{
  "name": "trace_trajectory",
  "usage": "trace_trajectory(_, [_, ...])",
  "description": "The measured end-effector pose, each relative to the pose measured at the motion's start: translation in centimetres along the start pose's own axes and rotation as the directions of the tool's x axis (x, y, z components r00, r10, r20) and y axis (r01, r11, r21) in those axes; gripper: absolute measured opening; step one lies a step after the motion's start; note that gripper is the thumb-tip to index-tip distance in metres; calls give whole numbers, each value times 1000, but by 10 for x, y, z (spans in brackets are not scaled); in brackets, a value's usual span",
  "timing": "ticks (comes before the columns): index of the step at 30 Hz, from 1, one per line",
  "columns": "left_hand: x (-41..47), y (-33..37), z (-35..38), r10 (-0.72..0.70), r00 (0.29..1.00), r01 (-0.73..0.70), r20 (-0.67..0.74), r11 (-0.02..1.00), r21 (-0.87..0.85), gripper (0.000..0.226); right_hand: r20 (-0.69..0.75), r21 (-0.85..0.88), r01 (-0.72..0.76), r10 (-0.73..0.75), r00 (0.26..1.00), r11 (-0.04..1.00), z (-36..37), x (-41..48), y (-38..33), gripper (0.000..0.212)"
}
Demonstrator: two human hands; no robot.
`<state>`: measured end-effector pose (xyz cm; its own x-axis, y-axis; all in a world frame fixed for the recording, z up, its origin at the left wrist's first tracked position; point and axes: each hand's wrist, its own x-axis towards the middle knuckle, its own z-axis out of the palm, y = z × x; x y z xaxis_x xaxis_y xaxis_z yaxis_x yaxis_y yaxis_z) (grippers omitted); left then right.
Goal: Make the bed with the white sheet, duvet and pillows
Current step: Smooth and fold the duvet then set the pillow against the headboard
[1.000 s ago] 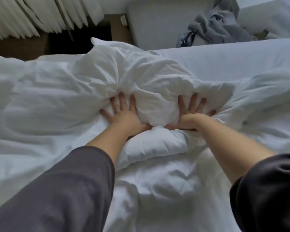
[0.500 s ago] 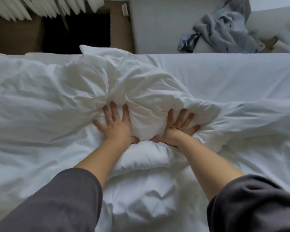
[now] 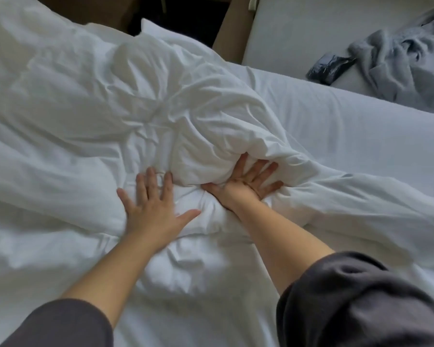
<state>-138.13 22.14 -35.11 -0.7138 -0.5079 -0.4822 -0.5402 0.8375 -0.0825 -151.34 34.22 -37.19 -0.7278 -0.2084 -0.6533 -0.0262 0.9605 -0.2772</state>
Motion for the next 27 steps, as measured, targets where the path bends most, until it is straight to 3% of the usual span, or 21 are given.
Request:
trace_trajectory(5, [9, 25, 3, -111, 993, 114, 36, 989, -90, 120, -45, -26, 59, -60, 997, 998, 4, 8, -1, 136])
trace_trajectory(8, [15, 23, 13, -97, 994, 101, 49, 989, -107, 125, -61, -59, 81, -84, 995, 995, 3, 1, 2, 138])
trace_trajectory(10, [22, 19, 19, -112, 993, 114, 28, 987, -109, 124, 20, -159, 84, -82, 996, 984, -10, -3, 2, 132])
trace_trajectory(11, [26, 20, 19, -119, 992, 122, 34, 987, -107, 123, 70, -213, 106, -93, 993, 971, -26, -6, 4, 121])
trace_trajectory(13, [33, 26, 14, -143, 988, 148, 59, 984, -101, 122, 57, -261, 232, -225, 973, 937, -71, -21, 17, 79])
trace_trajectory(14, [36, 29, 11, -162, 985, 167, 64, 982, -91, 122, -55, -264, 274, -298, 953, 925, -95, -31, 30, 60])
trace_trajectory(16, [38, 32, 5, -189, 981, 191, 40, 980, -60, 119, -341, -352, 236, -359, 869, 906, -140, -55, 67, 42])
trace_trajectory(18, [33, 34, 1, -191, 981, 192, 15, 980, -43, 116, -420, -479, 48, -277, 864, 876, -164, -76, 119, 45])
trace_trajectory(21, [16, 38, -5, -209, 978, 209, 6, 978, 4, 113, -239, -298, -143, 72, 968, 944, -152, -101, 198, 63])
trace_trajectory(22, [10, 42, -9, -220, 976, 220, 7, 976, -4, 109, -194, -258, -152, 104, 976, 954, -137, -110, 219, 67])
trace_trajectory(24, [-5, 55, -17, -170, 983, 164, -66, 982, -92, 85, -229, -293, -132, 64, 971, 947, -102, -133, 251, 67])
trace_trajectory(27, [-39, 97, -31, 87, 929, -189, -359, 947, -260, 57, -284, -364, -68, -42, 958, 929, -70, -167, 270, 47])
